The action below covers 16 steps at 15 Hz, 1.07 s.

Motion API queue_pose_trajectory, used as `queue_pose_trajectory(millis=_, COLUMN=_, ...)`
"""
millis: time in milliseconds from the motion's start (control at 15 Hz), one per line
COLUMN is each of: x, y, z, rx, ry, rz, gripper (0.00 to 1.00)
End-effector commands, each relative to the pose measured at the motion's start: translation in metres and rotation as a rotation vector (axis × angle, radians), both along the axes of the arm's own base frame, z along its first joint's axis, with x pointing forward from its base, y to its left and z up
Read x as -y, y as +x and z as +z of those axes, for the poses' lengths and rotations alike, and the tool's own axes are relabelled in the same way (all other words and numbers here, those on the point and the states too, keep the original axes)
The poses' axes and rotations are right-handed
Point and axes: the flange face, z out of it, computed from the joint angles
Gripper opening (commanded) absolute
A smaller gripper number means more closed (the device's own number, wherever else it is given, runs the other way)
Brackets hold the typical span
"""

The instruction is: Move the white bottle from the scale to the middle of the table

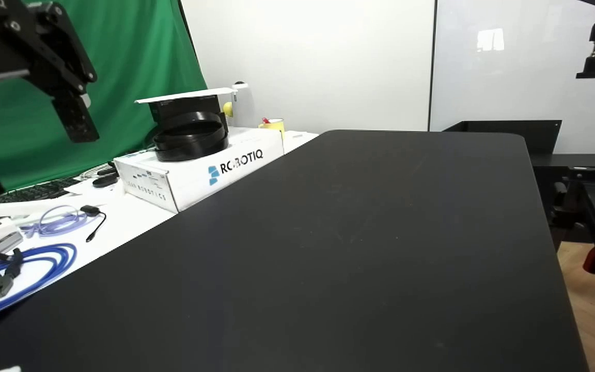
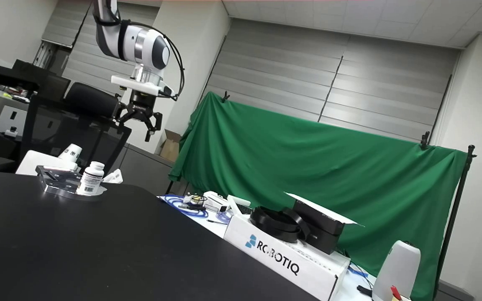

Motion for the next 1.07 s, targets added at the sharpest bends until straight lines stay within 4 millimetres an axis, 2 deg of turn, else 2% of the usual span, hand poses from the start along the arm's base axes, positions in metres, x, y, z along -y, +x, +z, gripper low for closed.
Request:
queue_pose_trajectory(millis=0, x=-0.006, y=0.028, z=-0.015, rx=0.007, ry=0.016, rz=-0.001, gripper=1.00)
queue_pose_trajectory(millis=467, x=-0.045, y=0.042, z=-0.038, rx=-0.008, ry=0.077, rz=0.044, gripper=1.00)
queue_pose_trajectory(millis=1000, x=-0.090, y=0.030, z=-0.074, rx=-0.101, ry=0.137, rz=0.042, gripper=1.00)
